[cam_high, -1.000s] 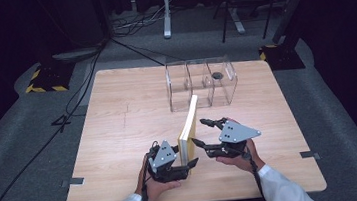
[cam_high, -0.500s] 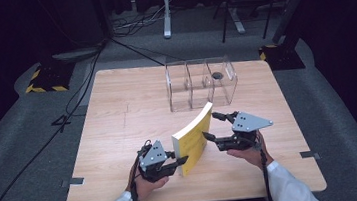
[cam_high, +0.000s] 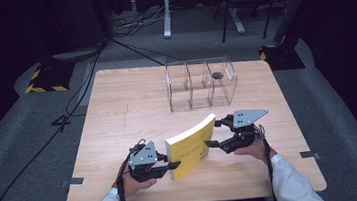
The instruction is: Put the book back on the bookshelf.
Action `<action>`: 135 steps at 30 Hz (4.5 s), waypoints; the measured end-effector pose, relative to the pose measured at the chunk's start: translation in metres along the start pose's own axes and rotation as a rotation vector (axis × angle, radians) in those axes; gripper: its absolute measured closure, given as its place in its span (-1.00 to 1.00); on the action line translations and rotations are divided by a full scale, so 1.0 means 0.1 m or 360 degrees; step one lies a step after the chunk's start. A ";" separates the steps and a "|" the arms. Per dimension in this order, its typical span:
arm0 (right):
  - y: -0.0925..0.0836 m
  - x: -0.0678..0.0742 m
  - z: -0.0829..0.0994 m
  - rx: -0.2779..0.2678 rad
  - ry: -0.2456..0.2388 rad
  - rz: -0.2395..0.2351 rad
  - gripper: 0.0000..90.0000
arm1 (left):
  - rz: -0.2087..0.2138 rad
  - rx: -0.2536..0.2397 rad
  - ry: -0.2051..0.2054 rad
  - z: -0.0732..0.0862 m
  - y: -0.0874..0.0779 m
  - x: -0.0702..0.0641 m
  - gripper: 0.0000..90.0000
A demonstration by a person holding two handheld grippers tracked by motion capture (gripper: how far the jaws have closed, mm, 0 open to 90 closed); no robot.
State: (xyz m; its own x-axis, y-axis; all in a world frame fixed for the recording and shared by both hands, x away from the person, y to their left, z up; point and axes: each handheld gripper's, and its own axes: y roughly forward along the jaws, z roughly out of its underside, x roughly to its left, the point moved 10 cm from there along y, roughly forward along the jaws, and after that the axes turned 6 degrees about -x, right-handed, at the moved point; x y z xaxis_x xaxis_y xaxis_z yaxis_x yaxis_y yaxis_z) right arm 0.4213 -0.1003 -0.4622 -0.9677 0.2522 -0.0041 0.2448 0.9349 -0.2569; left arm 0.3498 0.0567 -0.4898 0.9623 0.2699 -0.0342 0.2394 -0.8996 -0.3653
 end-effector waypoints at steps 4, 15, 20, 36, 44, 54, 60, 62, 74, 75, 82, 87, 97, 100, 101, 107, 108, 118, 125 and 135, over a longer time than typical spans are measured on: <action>0.08 0.11 0.04 0.0049 -0.0040 -0.0086 -0.03 | -0.0008 -0.0004 -0.0006 0.01 -0.02 0.02 0.65; -0.05 0.28 0.10 0.0000 -0.0097 -0.0175 0.45 | -0.0205 -0.0008 -0.0034 0.11 -0.11 0.17 0.47; -0.10 0.40 0.10 0.0009 -0.0162 -0.0196 0.58 | -0.0269 0.0013 0.0003 0.13 -0.12 0.17 0.44; 0.08 0.62 0.26 0.0080 -0.0196 -0.0263 0.62 | -0.0262 0.0009 -0.0101 0.32 -0.05 0.18 0.32; 0.03 0.64 0.28 0.0071 -0.0225 -0.0185 0.65 | -0.0265 0.0045 -0.0116 0.42 0.07 0.18 0.28; -0.29 0.45 0.35 0.0077 -0.0214 -0.0011 0.64 | -0.0232 0.0037 -0.0082 0.26 0.50 0.28 0.36; -0.55 0.35 0.38 0.0026 -0.0159 0.0069 0.56 | -0.0196 0.0042 -0.0048 0.13 0.79 0.33 0.34; -0.62 0.32 0.37 0.0018 -0.0173 0.0107 0.56 | -0.0185 0.0035 -0.0057 0.11 0.86 0.33 0.34; -0.69 0.17 0.34 -0.0026 -0.0122 0.0273 0.59 | -0.0238 0.0063 -0.0089 0.08 1.00 0.43 0.21; -0.69 0.17 0.34 -0.0025 -0.0126 0.0279 0.59 | -0.0258 0.0101 -0.0096 0.12 0.97 0.43 0.12; -0.67 0.18 0.32 -0.0039 -0.0108 0.0312 0.67 | -0.0433 0.0254 -0.0105 0.31 0.60 0.45 -0.30; -0.64 0.16 0.30 -0.0037 -0.0105 0.0368 0.69 | -0.0565 0.0323 -0.0195 0.52 0.17 0.51 -0.56; -0.59 0.12 0.26 -0.0035 -0.0107 0.0459 0.70 | -0.0793 0.0451 -0.0301 0.91 -0.57 0.51 -0.59; -0.56 0.12 0.23 -0.0028 -0.0129 0.0462 0.70 | -0.0840 0.0478 -0.0319 0.96 -0.64 0.54 -0.60; -0.55 0.11 0.22 -0.0025 -0.0140 0.0479 0.70 | -0.0867 0.0490 -0.0347 1.00 -0.67 0.55 -0.61; -0.50 0.05 0.18 -0.0039 -0.0114 0.0532 0.70 | -0.0913 0.0509 -0.0426 1.12 -0.73 0.61 -0.62; -0.50 0.04 0.16 -0.0044 -0.0111 0.0542 0.70 | -0.0913 0.0509 -0.0426 1.12 -0.73 0.61 -0.62; -0.47 -0.09 0.03 -0.0096 -0.0117 0.0626 0.70 | -0.0884 0.0495 -0.0444 1.18 -0.71 0.63 -0.63; -0.40 -0.18 -0.08 -0.0122 -0.0122 0.0683 0.70 | -0.0890 0.0481 -0.0493 1.19 -0.71 0.63 -0.65; -0.34 -0.28 -0.15 -0.0145 -0.0097 0.0719 0.70 | -0.0901 0.0482 -0.0504 1.19 -0.71 0.64 -0.66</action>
State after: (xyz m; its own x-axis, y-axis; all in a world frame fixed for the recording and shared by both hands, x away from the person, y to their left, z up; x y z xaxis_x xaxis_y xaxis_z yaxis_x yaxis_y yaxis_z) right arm 0.4411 -0.1351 -0.4385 -0.7642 0.6266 -0.1533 0.6441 0.7537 -0.1302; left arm 0.3787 0.1783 -0.5771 0.6062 0.7952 -0.0143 0.6002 -0.4693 -0.6477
